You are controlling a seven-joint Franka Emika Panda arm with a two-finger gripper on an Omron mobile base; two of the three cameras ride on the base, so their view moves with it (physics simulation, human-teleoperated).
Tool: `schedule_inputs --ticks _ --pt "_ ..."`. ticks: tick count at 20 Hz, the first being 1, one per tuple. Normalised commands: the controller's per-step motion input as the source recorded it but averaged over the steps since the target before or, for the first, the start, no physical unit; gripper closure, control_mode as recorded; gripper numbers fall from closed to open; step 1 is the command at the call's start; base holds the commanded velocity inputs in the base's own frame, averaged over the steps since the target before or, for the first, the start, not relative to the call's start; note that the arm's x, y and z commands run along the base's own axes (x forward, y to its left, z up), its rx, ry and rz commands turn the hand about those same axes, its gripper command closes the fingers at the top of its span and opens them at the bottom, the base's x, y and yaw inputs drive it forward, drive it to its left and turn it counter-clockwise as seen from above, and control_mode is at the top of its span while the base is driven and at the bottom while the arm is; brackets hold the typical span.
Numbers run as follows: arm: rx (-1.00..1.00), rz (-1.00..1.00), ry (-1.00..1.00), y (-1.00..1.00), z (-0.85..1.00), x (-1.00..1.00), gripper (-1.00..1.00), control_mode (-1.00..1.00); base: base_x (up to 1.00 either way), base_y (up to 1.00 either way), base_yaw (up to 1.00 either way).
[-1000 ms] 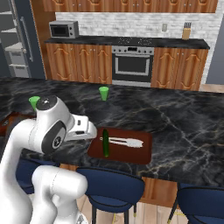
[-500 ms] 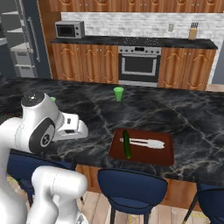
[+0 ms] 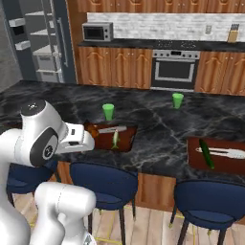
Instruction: Gather the cucumber and carrot from the fridge and place them on a tray on the dining counter. Then gather the chicken drumstick and fish from the fridge and place them on the other tray.
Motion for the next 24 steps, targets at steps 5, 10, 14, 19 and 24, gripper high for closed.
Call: schedule_inputs --ticks 5,10,14,19,24 --pt "0.0 0.0 0.0 0.0 0.0 0.0 -1.0 1.0 -0.49 1.0 0.0" --pt "0.0 0.0 0.0 0.0 0.0 0.0 -1.0 1.0 -0.26 1.0 0.0" --pt "0.0 0.0 0.0 0.0 0.0 0.0 -1.0 1.0 -0.01 1.0 0.0" --pt "0.0 0.0 0.0 0.0 0.0 0.0 -1.0 1.0 0.0 1.0 0.0" --pt "0.0 0.0 0.0 0.0 0.0 0.0 -1.0 1.0 0.01 1.0 0.0"
